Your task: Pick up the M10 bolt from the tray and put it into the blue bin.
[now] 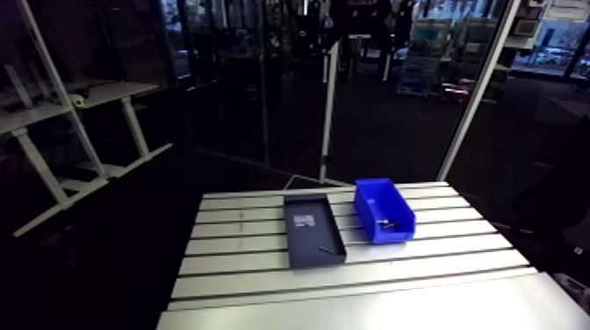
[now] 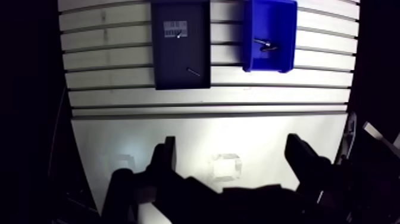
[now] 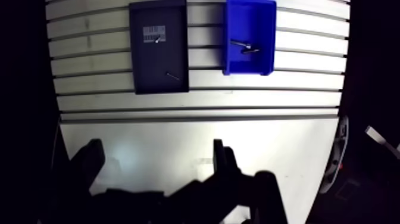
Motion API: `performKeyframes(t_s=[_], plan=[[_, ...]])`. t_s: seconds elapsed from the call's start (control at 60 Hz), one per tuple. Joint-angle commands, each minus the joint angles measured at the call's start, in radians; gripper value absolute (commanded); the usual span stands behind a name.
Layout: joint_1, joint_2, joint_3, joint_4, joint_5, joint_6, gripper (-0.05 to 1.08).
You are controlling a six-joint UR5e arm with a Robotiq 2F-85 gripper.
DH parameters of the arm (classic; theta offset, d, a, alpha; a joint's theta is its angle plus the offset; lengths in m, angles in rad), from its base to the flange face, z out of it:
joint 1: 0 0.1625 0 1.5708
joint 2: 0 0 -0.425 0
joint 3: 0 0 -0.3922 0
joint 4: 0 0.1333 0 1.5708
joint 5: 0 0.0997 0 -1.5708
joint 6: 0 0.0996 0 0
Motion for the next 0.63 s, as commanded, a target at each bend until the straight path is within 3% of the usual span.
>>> performKeyframes(t_s=[0.017,0.633], plan=[[0.001,-0.007,0.007,-0.002,0.0,0.01,0.01],[0.001,-0.006,0.017,-0.016,0.013,0.014,0.01]])
